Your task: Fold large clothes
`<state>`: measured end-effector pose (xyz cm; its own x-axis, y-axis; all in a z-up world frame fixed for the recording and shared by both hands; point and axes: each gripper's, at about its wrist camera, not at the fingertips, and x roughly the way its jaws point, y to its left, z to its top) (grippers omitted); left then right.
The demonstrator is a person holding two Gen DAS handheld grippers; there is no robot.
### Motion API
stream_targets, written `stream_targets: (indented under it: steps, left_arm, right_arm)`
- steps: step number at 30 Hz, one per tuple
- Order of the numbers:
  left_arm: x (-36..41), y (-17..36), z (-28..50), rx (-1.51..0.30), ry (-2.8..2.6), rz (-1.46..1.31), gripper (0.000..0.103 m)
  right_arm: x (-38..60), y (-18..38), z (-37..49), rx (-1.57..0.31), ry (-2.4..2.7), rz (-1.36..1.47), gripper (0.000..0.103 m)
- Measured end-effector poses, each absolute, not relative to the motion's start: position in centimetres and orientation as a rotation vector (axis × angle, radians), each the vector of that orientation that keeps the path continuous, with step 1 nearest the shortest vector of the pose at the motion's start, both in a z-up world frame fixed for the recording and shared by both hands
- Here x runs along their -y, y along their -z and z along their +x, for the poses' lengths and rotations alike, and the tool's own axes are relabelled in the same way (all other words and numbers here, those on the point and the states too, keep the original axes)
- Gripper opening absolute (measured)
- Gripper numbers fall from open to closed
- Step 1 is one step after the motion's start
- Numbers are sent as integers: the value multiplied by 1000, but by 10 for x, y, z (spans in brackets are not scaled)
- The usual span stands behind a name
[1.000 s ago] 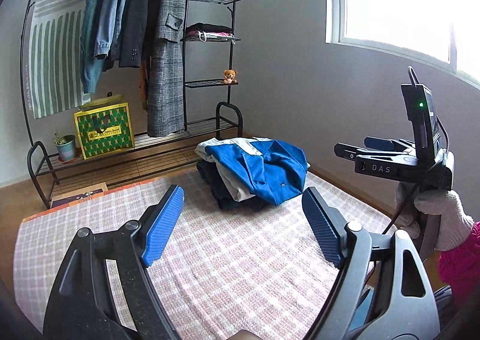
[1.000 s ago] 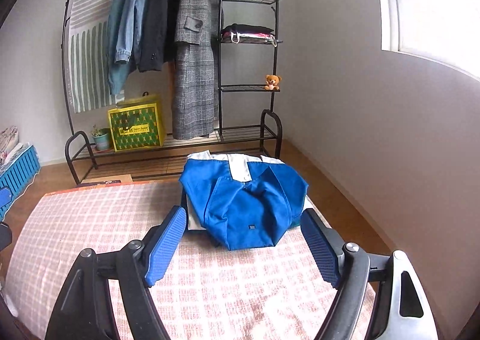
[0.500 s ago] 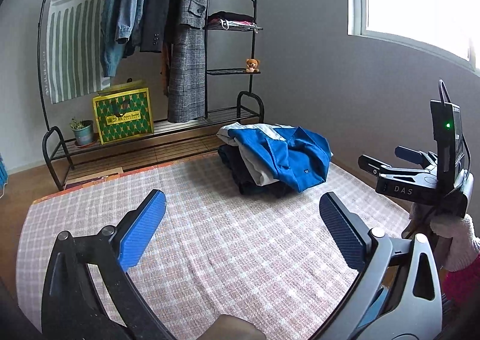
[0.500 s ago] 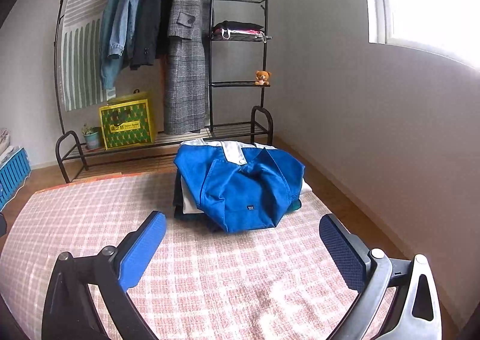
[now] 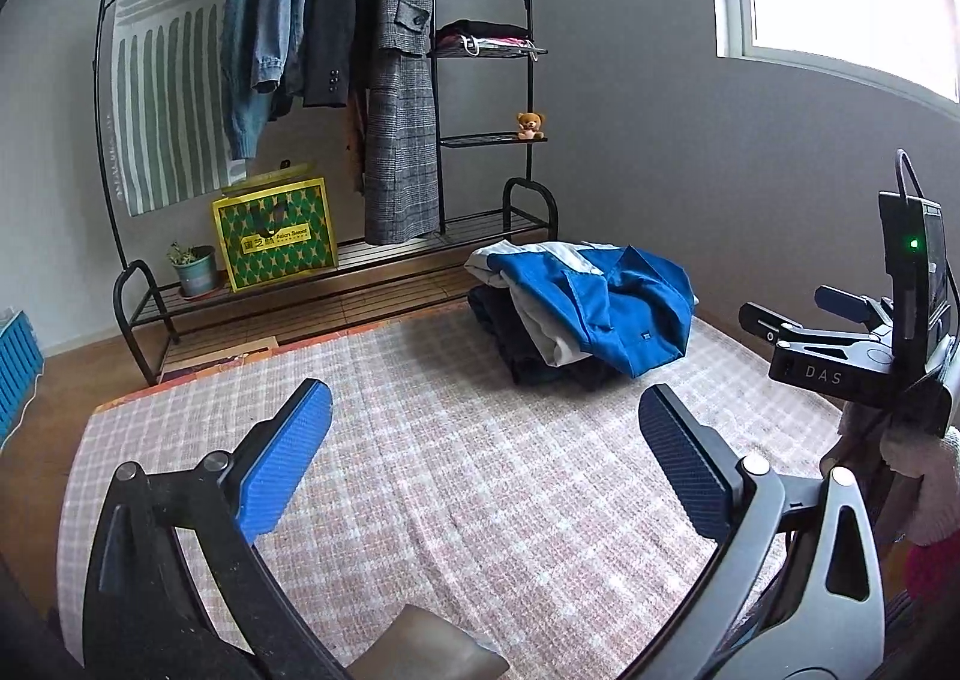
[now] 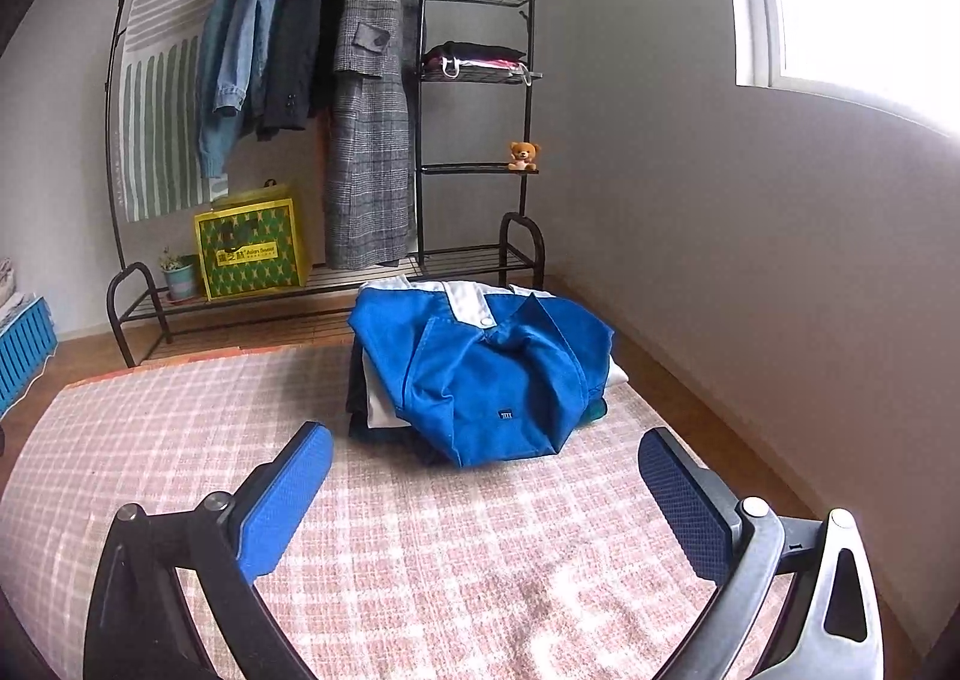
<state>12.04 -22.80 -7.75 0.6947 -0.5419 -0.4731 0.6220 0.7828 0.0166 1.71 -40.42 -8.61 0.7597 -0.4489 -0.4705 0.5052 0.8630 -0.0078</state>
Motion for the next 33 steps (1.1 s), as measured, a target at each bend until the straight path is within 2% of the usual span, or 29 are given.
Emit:
stream_targets:
  steps: [33]
  left_arm:
    - [236,88,113,-469,653,237,103]
  right_arm:
    - [409,92,20,-488,535,147,103]
